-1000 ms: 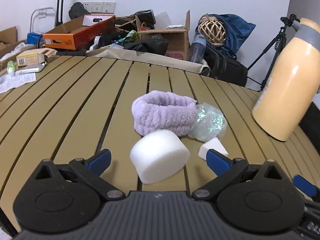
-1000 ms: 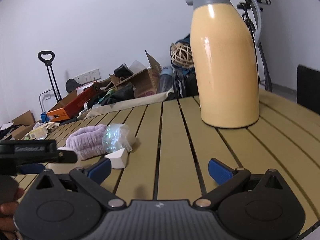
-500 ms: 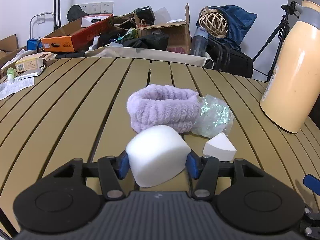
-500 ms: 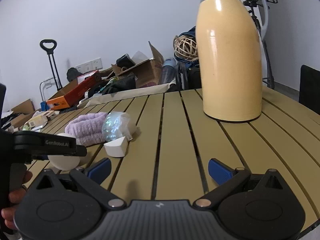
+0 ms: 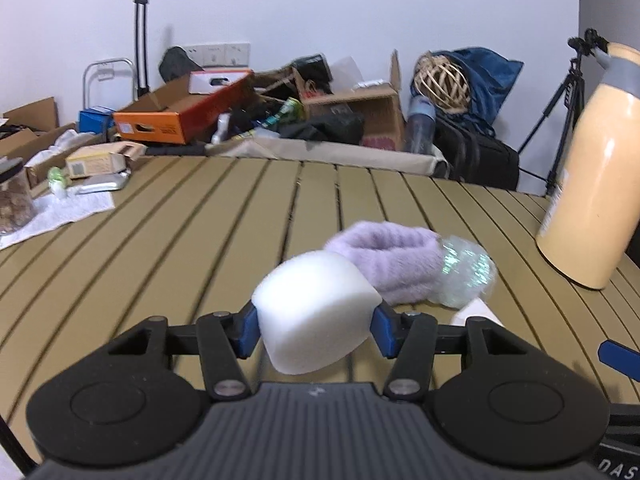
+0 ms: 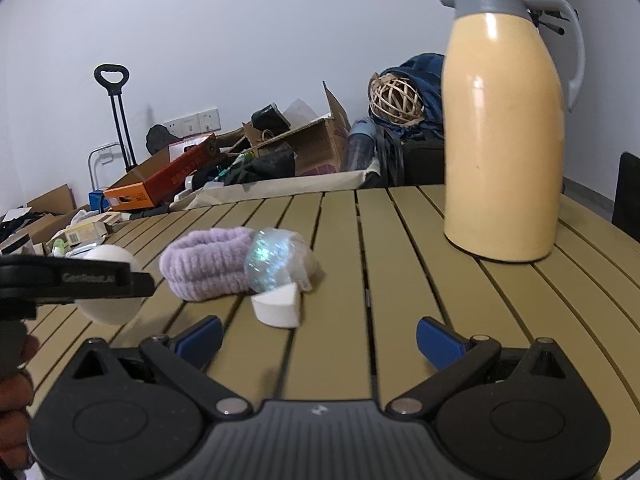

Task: Organize soft objects
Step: 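Close the left tool on the white foam cylinder while the right tool grips the white wedge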

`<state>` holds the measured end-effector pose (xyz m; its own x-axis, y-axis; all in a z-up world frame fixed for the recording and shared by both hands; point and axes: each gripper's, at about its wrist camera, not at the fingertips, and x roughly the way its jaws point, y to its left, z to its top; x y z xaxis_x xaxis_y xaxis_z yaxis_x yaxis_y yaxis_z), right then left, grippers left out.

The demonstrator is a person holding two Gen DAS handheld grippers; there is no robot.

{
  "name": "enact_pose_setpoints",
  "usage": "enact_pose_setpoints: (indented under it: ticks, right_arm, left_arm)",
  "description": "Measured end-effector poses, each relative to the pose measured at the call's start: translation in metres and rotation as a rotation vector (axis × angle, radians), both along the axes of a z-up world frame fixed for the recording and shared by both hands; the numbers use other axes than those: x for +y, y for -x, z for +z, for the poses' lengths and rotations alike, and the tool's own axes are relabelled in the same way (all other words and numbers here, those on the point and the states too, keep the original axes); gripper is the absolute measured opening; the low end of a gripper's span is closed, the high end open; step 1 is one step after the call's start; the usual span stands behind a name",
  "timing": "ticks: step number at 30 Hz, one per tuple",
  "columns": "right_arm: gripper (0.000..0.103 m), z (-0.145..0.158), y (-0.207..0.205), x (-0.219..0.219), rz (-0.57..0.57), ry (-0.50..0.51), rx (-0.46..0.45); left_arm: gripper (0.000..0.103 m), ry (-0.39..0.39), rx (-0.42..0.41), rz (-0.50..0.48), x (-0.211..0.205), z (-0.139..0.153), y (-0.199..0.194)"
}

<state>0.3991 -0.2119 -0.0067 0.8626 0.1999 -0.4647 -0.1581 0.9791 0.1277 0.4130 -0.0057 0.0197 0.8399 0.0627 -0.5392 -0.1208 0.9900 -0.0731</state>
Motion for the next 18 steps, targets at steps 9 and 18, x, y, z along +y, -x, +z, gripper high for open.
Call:
enact_pose_setpoints:
  ticks: [9, 18]
  right_arm:
    - [0.101, -0.003, -0.037, 0.046, -0.031, 0.074, 0.086]
    - [0.077, -0.009, -0.070, 0.054, -0.100, 0.077, 0.154]
  left_arm:
    - [0.055, -0.019, -0.012, 0.069, 0.043, 0.006, 0.007]
    - [0.055, -0.012, -0.008, 0.109, 0.076, 0.007, 0.012]
